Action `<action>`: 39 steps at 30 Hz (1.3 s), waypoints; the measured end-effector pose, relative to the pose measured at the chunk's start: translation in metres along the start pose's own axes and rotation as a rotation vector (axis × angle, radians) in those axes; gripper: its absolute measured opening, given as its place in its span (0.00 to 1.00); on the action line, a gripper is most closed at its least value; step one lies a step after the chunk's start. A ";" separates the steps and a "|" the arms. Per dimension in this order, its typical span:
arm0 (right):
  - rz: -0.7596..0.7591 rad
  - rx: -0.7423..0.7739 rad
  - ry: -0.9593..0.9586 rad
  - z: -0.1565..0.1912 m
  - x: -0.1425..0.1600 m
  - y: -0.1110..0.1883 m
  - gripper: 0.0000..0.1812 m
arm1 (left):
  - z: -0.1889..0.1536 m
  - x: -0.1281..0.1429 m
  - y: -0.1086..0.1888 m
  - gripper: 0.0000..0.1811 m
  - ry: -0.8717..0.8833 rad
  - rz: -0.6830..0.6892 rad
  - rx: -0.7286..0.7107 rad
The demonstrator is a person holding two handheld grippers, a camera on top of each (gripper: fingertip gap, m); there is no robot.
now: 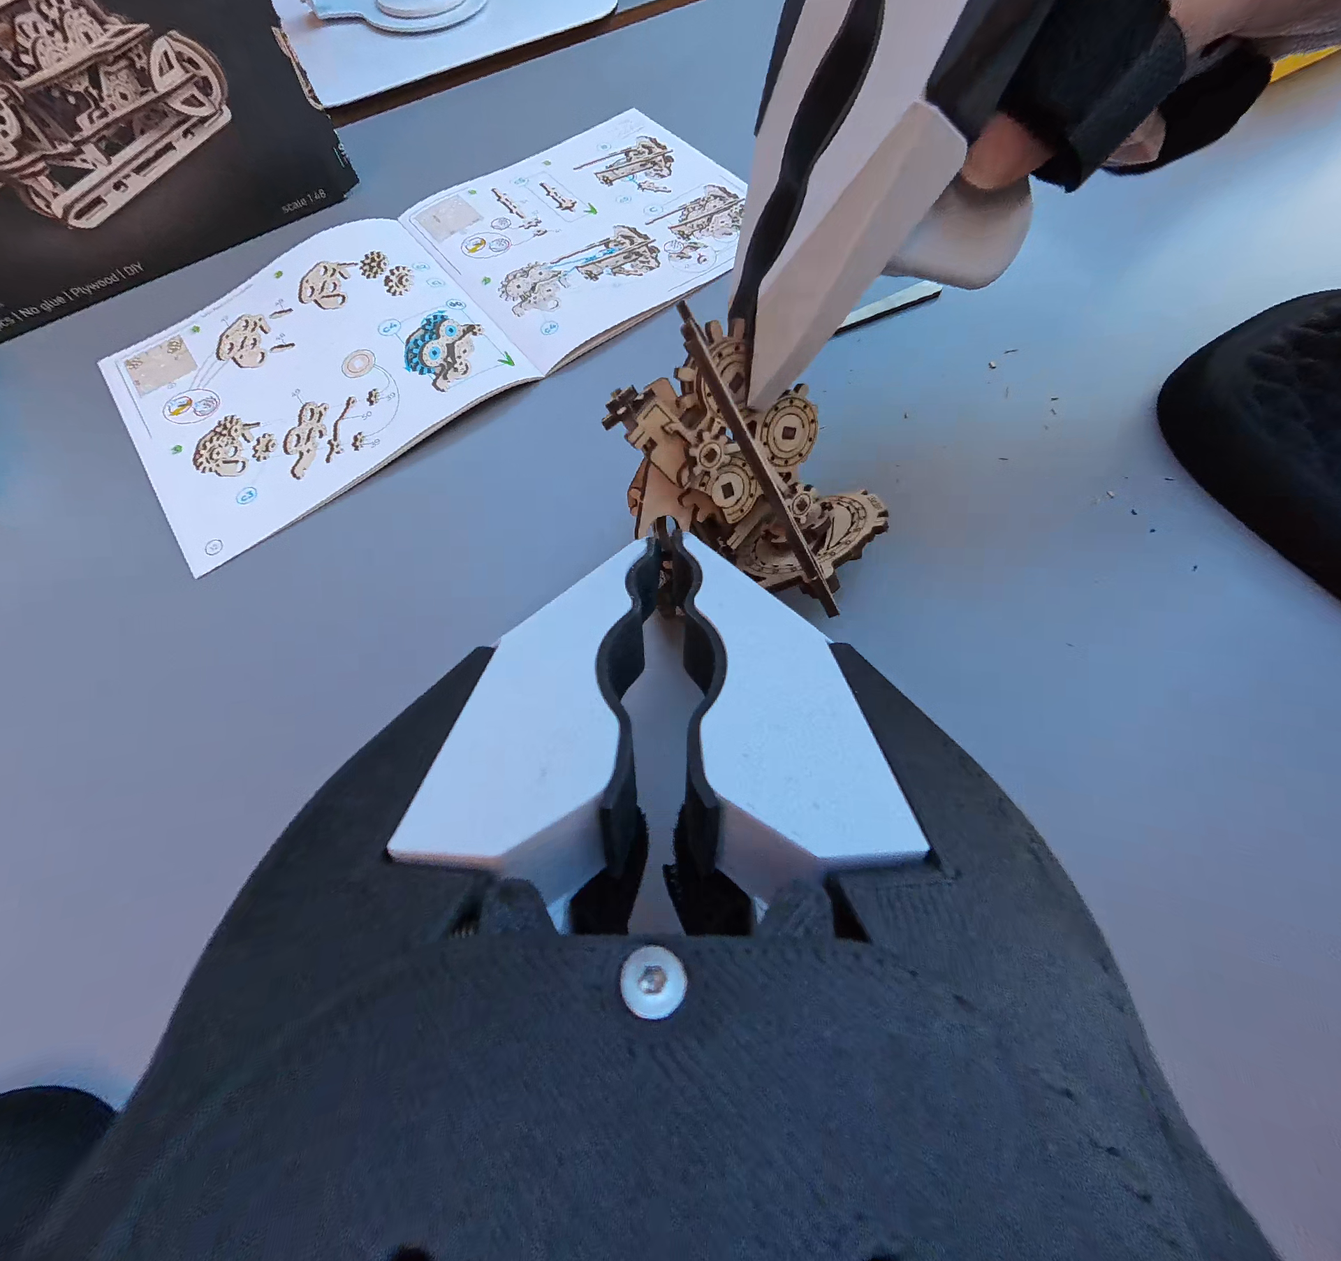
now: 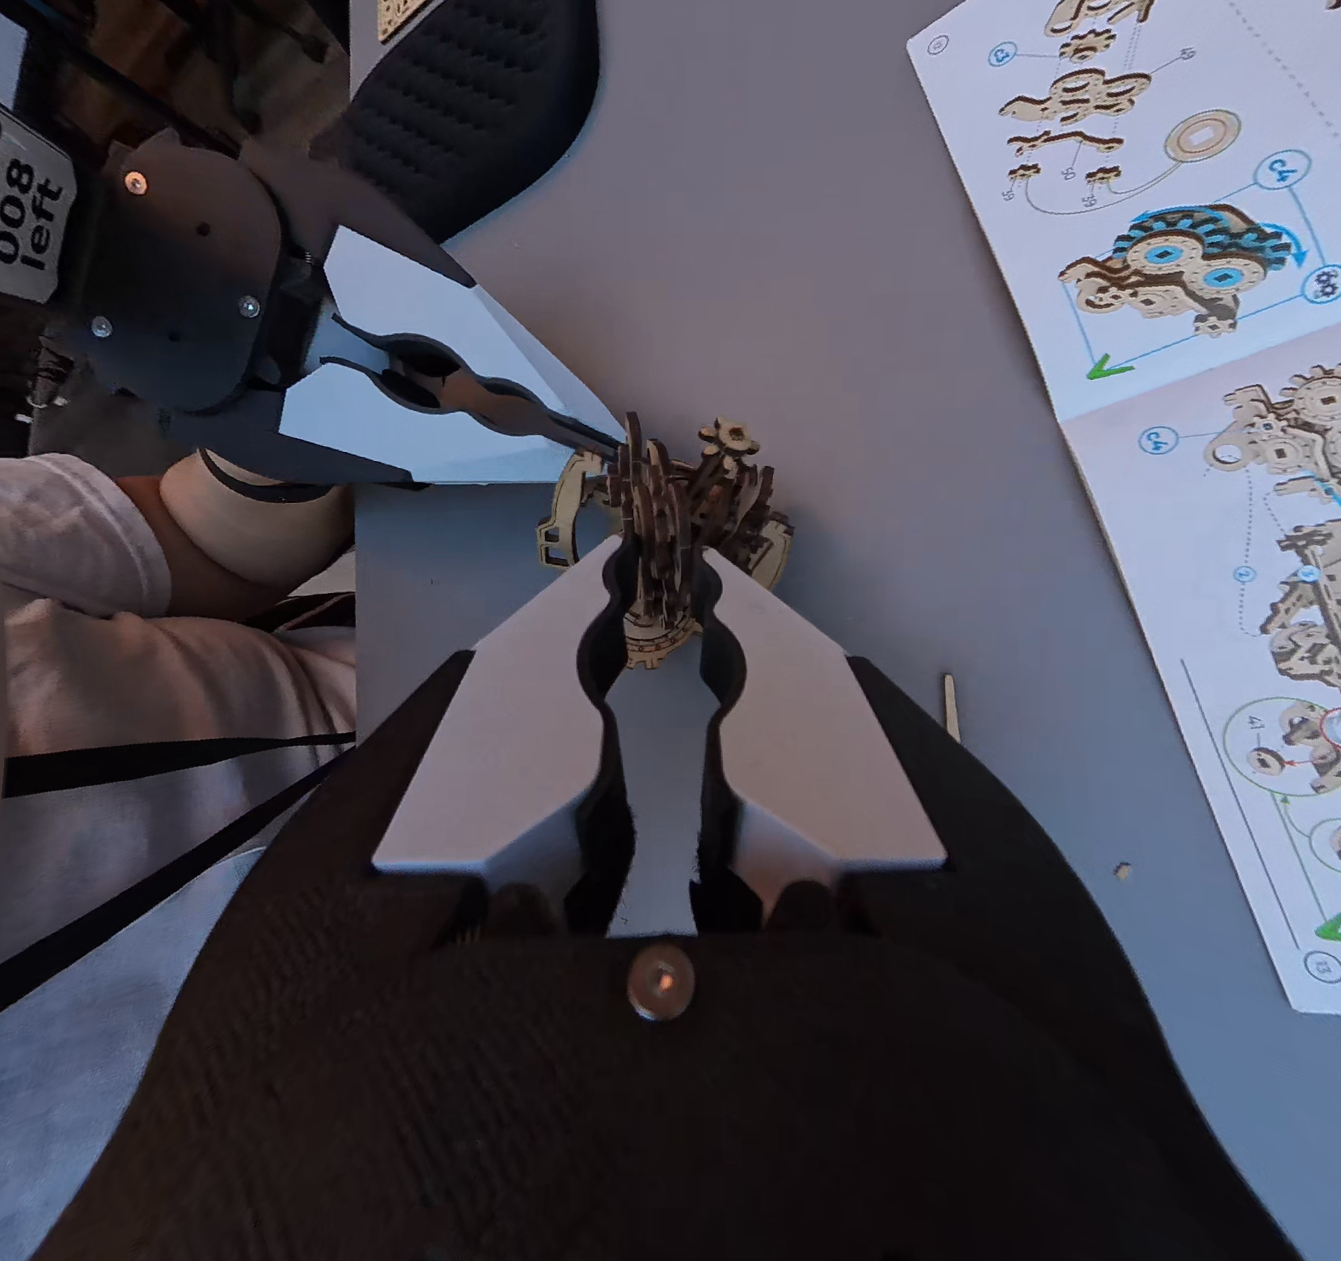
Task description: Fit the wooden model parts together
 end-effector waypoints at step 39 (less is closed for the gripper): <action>-0.058 0.043 0.088 0.005 0.002 0.003 0.07 | 0.000 0.000 -0.002 0.01 0.094 -0.040 0.051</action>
Point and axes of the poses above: each gripper's, where its closed fingertips meet, y back along the fingers, x out of its underside, z = x × y across the jaws, the point moved 9 cm from there along y, back along the fingers, and after that the axes turned 15 degrees about -y, right-handed, at the moved point
